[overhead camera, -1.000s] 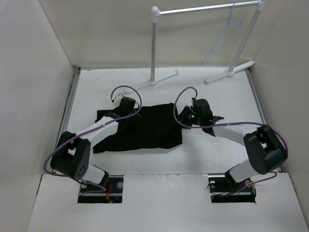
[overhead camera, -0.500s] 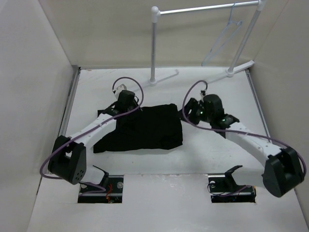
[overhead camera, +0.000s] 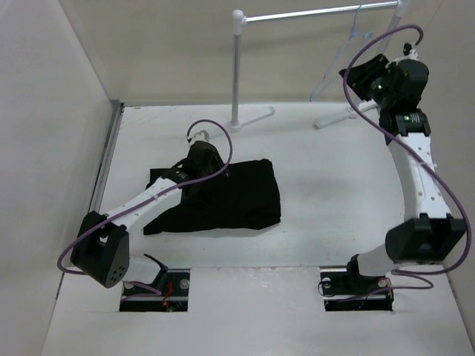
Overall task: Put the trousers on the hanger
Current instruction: Pick up the hanger from the clothesline.
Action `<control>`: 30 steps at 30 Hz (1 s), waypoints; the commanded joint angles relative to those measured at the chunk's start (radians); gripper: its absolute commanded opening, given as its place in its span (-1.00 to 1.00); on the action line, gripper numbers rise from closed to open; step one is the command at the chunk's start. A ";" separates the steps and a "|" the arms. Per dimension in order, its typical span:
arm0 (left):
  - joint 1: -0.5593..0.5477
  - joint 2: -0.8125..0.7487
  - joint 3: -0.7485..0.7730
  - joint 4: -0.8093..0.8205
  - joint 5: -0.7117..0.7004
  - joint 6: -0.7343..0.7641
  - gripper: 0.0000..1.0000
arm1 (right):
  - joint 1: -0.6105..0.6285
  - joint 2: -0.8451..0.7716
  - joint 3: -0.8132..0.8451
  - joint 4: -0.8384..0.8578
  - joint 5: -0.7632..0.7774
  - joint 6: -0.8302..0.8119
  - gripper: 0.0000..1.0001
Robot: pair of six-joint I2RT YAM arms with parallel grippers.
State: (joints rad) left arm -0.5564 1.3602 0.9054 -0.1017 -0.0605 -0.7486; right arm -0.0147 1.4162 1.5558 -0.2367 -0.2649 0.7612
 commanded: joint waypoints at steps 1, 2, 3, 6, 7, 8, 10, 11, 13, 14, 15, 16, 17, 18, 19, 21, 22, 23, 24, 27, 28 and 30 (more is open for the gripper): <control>0.003 -0.004 -0.013 0.045 0.030 0.034 -0.45 | -0.023 0.140 0.159 -0.052 0.012 -0.065 -0.17; 0.008 -0.003 -0.013 0.045 0.034 0.037 -0.43 | -0.023 0.182 0.206 -0.055 0.009 -0.075 -0.03; 0.013 -0.001 -0.014 0.045 0.040 0.038 -0.42 | -0.023 0.226 0.251 -0.058 0.003 -0.089 0.08; 0.025 0.007 -0.016 0.045 0.060 0.038 -0.40 | -0.020 0.340 0.380 -0.090 -0.026 -0.100 0.20; 0.028 0.010 -0.016 0.045 0.065 0.038 -0.39 | -0.018 0.377 0.423 -0.095 -0.052 -0.105 0.21; 0.029 0.013 -0.016 0.043 0.068 0.038 -0.39 | -0.018 0.410 0.459 -0.095 -0.077 -0.108 0.21; 0.033 0.020 -0.014 0.036 0.071 0.038 -0.39 | -0.018 0.467 0.519 -0.098 -0.094 -0.111 0.15; 0.033 0.022 -0.014 0.034 0.074 0.038 -0.39 | -0.018 0.486 0.536 -0.093 -0.108 -0.111 0.12; 0.036 0.025 -0.016 0.033 0.074 0.038 -0.39 | -0.014 0.503 0.546 -0.076 -0.118 -0.117 -0.04; 0.037 0.027 -0.017 0.033 0.074 0.038 -0.39 | -0.008 0.506 0.544 -0.066 -0.129 -0.118 -0.12; 0.039 0.027 -0.019 0.031 0.074 0.037 -0.39 | 0.000 0.507 0.538 -0.053 -0.143 -0.120 -0.19; 0.042 0.027 -0.019 0.030 0.074 0.035 -0.39 | 0.003 0.507 0.533 -0.047 -0.155 -0.120 -0.31; 0.043 0.027 -0.019 0.030 0.074 0.035 -0.39 | 0.006 0.507 0.530 -0.044 -0.160 -0.123 -0.40; 0.043 0.027 -0.019 0.030 0.074 0.035 -0.39 | 0.012 0.500 0.524 -0.039 -0.157 -0.129 -0.53; 0.045 0.027 -0.019 0.028 0.074 0.034 -0.39 | 0.014 0.492 0.523 -0.038 -0.154 -0.134 -0.61; 0.045 0.027 -0.013 0.027 0.070 0.034 -0.39 | 0.018 0.469 0.523 -0.027 -0.155 -0.151 -0.72; 0.045 0.028 -0.011 0.026 0.067 0.032 -0.38 | 0.018 0.454 0.524 -0.020 -0.152 -0.161 -0.74; 0.045 0.030 -0.007 0.026 0.065 0.032 -0.38 | 0.020 0.440 0.529 -0.013 -0.154 -0.168 -0.77; 0.045 0.033 0.000 0.026 0.065 0.031 -0.38 | 0.020 0.426 0.538 -0.009 -0.158 -0.172 -0.78; 0.043 0.033 0.027 0.016 0.060 0.029 -0.29 | 0.019 0.379 0.552 -0.007 -0.165 -0.192 -0.80; 0.045 0.030 0.039 0.008 0.053 0.029 -0.23 | 0.018 0.363 0.553 -0.010 -0.165 -0.198 -0.81; 0.046 0.019 0.068 -0.016 0.022 0.029 -0.03 | 0.020 0.337 0.552 -0.018 -0.174 -0.214 -0.81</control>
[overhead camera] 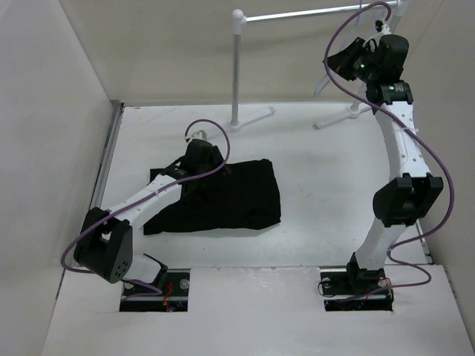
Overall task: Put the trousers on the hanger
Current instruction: Pick up the hanger from the clothesline.
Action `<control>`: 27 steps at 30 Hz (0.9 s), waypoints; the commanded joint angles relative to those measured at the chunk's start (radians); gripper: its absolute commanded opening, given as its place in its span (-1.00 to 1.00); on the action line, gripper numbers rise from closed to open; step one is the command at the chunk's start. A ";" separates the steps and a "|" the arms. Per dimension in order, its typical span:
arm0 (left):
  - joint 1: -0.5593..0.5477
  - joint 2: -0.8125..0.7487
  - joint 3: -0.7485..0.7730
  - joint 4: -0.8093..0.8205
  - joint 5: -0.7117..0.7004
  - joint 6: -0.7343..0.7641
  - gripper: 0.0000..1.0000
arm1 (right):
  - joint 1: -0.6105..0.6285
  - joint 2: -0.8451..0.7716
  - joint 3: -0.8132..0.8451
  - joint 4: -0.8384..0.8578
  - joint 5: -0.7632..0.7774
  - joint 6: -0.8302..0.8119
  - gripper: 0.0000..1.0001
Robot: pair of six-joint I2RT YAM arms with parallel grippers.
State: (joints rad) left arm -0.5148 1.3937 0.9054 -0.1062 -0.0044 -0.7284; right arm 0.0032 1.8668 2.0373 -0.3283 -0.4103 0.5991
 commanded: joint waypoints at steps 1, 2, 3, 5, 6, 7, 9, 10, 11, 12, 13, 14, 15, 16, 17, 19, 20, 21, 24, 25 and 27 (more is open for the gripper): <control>0.005 -0.019 0.084 -0.023 -0.045 0.011 0.05 | 0.002 -0.124 0.067 0.066 -0.036 -0.055 -0.81; 0.005 -0.024 0.101 -0.032 -0.048 0.011 0.08 | 0.002 -0.129 0.064 0.058 -0.042 -0.056 -0.80; 0.008 -0.027 0.119 -0.035 -0.046 0.011 0.10 | 0.002 -0.136 0.054 0.043 -0.044 -0.056 -0.80; 0.009 -0.032 0.157 -0.043 -0.042 0.011 0.12 | 0.004 -0.161 0.000 0.023 -0.038 -0.058 -0.80; 0.008 -0.033 0.186 -0.049 -0.039 0.011 0.12 | 0.008 -0.184 -0.046 0.021 -0.032 -0.059 -0.80; 0.005 -0.033 0.222 -0.055 -0.036 0.011 0.12 | 0.014 -0.214 -0.105 0.026 -0.028 -0.064 -0.80; -0.006 -0.022 0.309 -0.070 -0.028 0.014 0.06 | 0.036 -0.282 -0.228 0.037 -0.009 -0.071 -0.81; -0.014 -0.013 0.352 -0.075 -0.025 0.014 0.03 | 0.048 -0.317 -0.289 0.038 0.002 -0.074 -0.82; -0.024 -0.001 0.395 -0.078 -0.020 0.014 -0.01 | 0.060 -0.343 -0.334 0.040 0.007 -0.078 -0.82; -0.035 0.013 0.439 -0.081 -0.016 0.015 -0.05 | 0.076 -0.380 -0.392 0.043 0.016 -0.084 -0.82; -0.046 0.028 0.482 -0.087 -0.009 0.018 -0.08 | 0.094 -0.412 -0.446 0.044 0.025 -0.088 -0.82; -0.058 0.047 0.530 -0.096 -0.005 0.018 -0.11 | 0.115 -0.446 -0.495 0.044 0.036 -0.091 -0.82; -0.069 0.066 0.573 -0.107 0.001 0.023 -0.12 | 0.137 -0.477 -0.547 0.044 0.045 -0.094 -0.82; -0.078 0.083 0.605 -0.115 0.006 0.027 -0.13 | 0.160 -0.506 -0.593 0.044 0.054 -0.099 -0.82; -0.092 0.108 0.648 -0.127 0.014 0.040 -0.14 | 0.184 -0.533 -0.639 0.044 0.068 -0.098 -0.82; -0.122 0.157 0.726 -0.161 0.018 0.060 -0.15 | 0.238 -0.581 -0.718 0.035 0.097 -0.104 -0.83; -0.139 0.180 0.762 -0.177 0.018 0.069 -0.15 | 0.260 -0.601 -0.753 0.034 0.111 -0.105 -0.83; -0.156 0.201 0.792 -0.191 0.020 0.076 -0.14 | 0.277 -0.618 -0.782 0.034 0.119 -0.104 -0.83; -0.207 0.261 0.863 -0.222 0.029 0.089 -0.08 | 0.338 -0.676 -0.885 0.020 0.140 -0.096 -0.83; -0.222 0.281 0.883 -0.233 0.037 0.090 -0.06 | 0.356 -0.693 -0.914 0.017 0.148 -0.094 -0.83; -0.248 0.323 0.917 -0.260 0.044 0.093 -0.04 | 0.385 -0.718 -0.956 0.012 0.165 -0.093 -0.82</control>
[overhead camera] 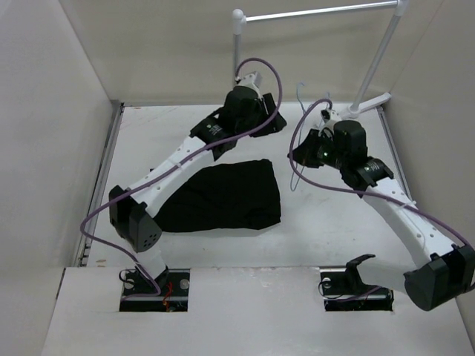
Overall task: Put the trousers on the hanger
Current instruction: Pick up the hanger from the clothesline.
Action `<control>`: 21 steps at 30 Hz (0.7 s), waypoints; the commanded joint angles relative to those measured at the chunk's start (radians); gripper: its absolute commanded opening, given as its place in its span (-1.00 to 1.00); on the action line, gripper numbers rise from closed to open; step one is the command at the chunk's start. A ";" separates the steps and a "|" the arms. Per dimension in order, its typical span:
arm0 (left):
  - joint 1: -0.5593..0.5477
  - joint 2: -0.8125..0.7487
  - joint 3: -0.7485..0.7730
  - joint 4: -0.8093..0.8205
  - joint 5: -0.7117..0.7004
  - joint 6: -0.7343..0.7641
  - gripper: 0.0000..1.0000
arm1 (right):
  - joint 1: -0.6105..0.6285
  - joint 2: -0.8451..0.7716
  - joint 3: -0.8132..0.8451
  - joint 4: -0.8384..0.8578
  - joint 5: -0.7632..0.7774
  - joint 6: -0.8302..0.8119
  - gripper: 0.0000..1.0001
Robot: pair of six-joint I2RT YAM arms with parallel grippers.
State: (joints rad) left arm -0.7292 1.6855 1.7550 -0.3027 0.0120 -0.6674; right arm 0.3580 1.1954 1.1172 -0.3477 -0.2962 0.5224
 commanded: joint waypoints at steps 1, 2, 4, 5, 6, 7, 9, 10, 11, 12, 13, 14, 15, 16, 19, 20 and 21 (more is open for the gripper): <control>-0.046 0.043 0.077 -0.072 0.026 0.034 -0.04 | 0.040 -0.052 -0.049 0.032 0.052 -0.015 -0.82; -0.061 0.054 0.086 -0.075 0.022 0.034 -0.04 | 0.052 -0.057 -0.065 0.032 0.054 -0.013 -0.82; -0.089 0.069 0.095 -0.065 0.017 0.035 -0.04 | 0.072 -0.063 -0.089 0.030 0.055 -0.006 -0.82; -0.098 0.077 0.101 -0.065 0.014 0.035 -0.04 | 0.081 -0.068 -0.103 0.032 0.057 -0.005 -0.82; -0.107 0.086 0.106 -0.065 0.010 0.035 -0.04 | 0.088 -0.072 -0.114 0.035 0.058 -0.001 -0.82; -0.112 0.094 0.110 -0.068 0.003 0.035 -0.05 | 0.095 -0.077 -0.123 0.036 0.060 0.004 -0.82; -0.124 0.106 0.113 -0.073 -0.012 0.035 -0.09 | 0.112 -0.080 -0.137 0.038 0.060 0.007 -0.82; -0.129 0.109 0.113 -0.070 -0.015 0.035 -0.12 | 0.118 -0.083 -0.141 0.036 0.062 0.007 -0.82; -0.132 0.112 0.110 -0.070 -0.024 0.035 -0.14 | 0.123 -0.086 -0.151 0.035 0.065 0.007 -0.82; -0.135 0.112 0.106 -0.066 -0.036 0.035 -0.17 | 0.124 -0.091 -0.157 0.035 0.069 0.008 -0.82; -0.138 0.112 0.101 -0.062 -0.052 0.035 -0.18 | 0.127 -0.094 -0.166 0.035 0.074 0.011 -0.81; -0.141 0.112 0.100 -0.062 -0.056 0.034 -0.19 | 0.129 -0.097 -0.174 0.033 0.074 0.011 -0.81; -0.144 0.112 0.100 -0.059 -0.057 0.034 -0.20 | 0.129 -0.100 -0.181 0.030 0.077 0.011 -0.81; -0.149 0.112 0.098 -0.056 -0.057 0.034 -0.20 | 0.129 -0.106 -0.189 0.030 0.080 0.013 -0.81; -0.160 0.120 0.090 -0.044 -0.055 0.034 -0.24 | 0.131 -0.123 -0.200 0.030 0.077 0.019 -0.81; -0.164 0.129 0.090 -0.044 -0.063 0.034 -0.27 | 0.135 -0.128 -0.201 0.030 0.077 0.021 -0.81; -0.166 0.137 0.087 -0.044 -0.067 0.034 -0.31 | 0.141 -0.131 -0.203 0.030 0.078 0.022 -0.81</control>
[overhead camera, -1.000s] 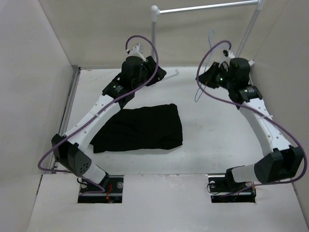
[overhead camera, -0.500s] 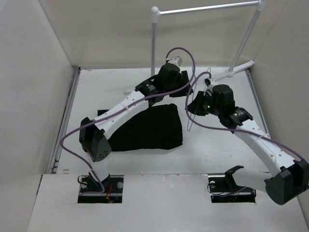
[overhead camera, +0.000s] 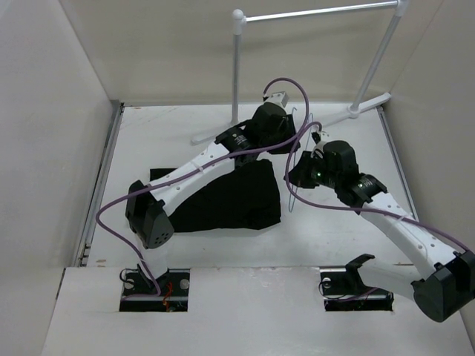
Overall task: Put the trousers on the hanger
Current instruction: Pick up the hanger from the clothesline, then place the trousers on the hanger.
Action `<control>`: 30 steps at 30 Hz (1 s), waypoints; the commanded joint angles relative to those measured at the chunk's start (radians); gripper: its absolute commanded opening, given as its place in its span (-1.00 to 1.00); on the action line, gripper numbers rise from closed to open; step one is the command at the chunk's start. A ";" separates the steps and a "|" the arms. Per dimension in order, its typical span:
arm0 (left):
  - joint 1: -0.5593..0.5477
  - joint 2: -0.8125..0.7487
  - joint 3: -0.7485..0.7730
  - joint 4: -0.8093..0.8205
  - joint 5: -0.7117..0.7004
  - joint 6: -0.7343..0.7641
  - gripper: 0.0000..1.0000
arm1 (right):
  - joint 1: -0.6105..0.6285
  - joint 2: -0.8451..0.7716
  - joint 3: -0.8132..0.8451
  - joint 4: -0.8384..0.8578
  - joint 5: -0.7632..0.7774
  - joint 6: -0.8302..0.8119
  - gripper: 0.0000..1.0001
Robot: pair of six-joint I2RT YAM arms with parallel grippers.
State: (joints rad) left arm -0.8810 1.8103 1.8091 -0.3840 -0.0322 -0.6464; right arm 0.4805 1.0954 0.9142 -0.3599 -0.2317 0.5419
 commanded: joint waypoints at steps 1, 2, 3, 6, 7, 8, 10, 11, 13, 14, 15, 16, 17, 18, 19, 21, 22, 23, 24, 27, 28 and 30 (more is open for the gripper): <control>-0.014 0.020 0.029 0.039 -0.026 0.011 -0.36 | 0.023 -0.032 0.000 0.038 0.018 0.004 -0.81; -0.014 0.027 0.026 0.039 -0.032 0.010 -0.40 | 0.025 -0.035 -0.003 0.033 0.019 0.006 -0.81; -0.014 0.035 0.022 0.039 -0.037 0.008 -0.42 | 0.026 -0.037 -0.005 0.032 0.019 0.009 -0.81; -0.011 0.046 0.006 0.057 -0.029 -0.007 -0.47 | 0.040 -0.055 -0.023 0.029 0.019 0.026 -0.80; -0.009 0.046 -0.004 0.065 -0.032 -0.013 -0.50 | 0.042 -0.060 -0.031 0.029 0.019 0.029 -0.80; -0.009 0.044 -0.013 0.072 -0.037 -0.021 -0.57 | 0.042 -0.068 -0.038 0.029 0.019 0.033 -0.80; -0.008 0.038 -0.030 0.083 -0.044 -0.036 -0.72 | 0.042 -0.083 -0.054 0.026 0.019 0.038 -0.80; -0.008 0.035 -0.036 0.085 -0.049 -0.041 -0.79 | 0.042 -0.089 -0.060 0.021 0.020 0.039 -0.80; -0.012 0.026 -0.051 0.085 -0.067 -0.045 -0.87 | 0.042 -0.109 -0.070 -0.005 0.032 0.039 -0.78; -0.016 0.018 -0.062 0.086 -0.080 -0.048 -0.91 | 0.042 -0.121 -0.075 -0.025 0.043 0.038 -0.76; -0.017 0.009 -0.077 0.091 -0.086 -0.053 -0.94 | 0.037 -0.137 -0.081 -0.045 0.054 0.039 -0.71; -0.019 -0.002 -0.099 0.102 -0.089 -0.062 -0.98 | 0.034 -0.155 -0.089 -0.062 0.064 0.041 -0.61; -0.020 -0.015 -0.131 0.123 -0.090 -0.079 -1.00 | 0.034 -0.175 -0.097 -0.073 0.072 0.046 -0.51; -0.022 -0.029 -0.166 0.151 -0.090 -0.100 -1.00 | 0.037 -0.210 -0.109 -0.088 0.080 0.052 -0.32; -0.022 -0.046 -0.207 0.184 -0.090 -0.128 -1.00 | 0.037 -0.233 -0.115 -0.099 0.081 0.055 -0.20; -0.025 -0.080 -0.292 0.261 -0.094 -0.179 -1.00 | 0.027 -0.294 -0.129 -0.125 0.069 0.062 -0.04; -0.028 -0.095 -0.332 0.299 -0.100 -0.202 -1.00 | 0.017 -0.320 -0.133 -0.135 0.065 0.066 -0.02; -0.032 -0.109 -0.365 0.331 -0.110 -0.219 -1.00 | 0.001 -0.342 -0.143 -0.137 0.060 0.064 -0.02; -0.035 -0.117 -0.388 0.353 -0.116 -0.228 -1.00 | -0.016 -0.351 -0.155 -0.133 0.052 0.064 -0.11; -0.055 -0.134 -0.450 0.407 -0.143 -0.252 -1.00 | -0.059 -0.312 -0.185 -0.097 0.011 0.081 -0.60; -0.063 -0.138 -0.470 0.419 -0.156 -0.260 -1.00 | -0.058 -0.293 -0.193 -0.073 0.005 0.089 -0.72; -0.081 -0.146 -0.514 0.456 -0.199 -0.274 -1.00 | -0.055 -0.240 -0.212 -0.001 0.020 0.127 -0.81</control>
State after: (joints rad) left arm -0.9340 1.7435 1.3331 -0.0654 -0.1635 -0.8715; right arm 0.4255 0.7952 0.7322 -0.4503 -0.1989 0.6262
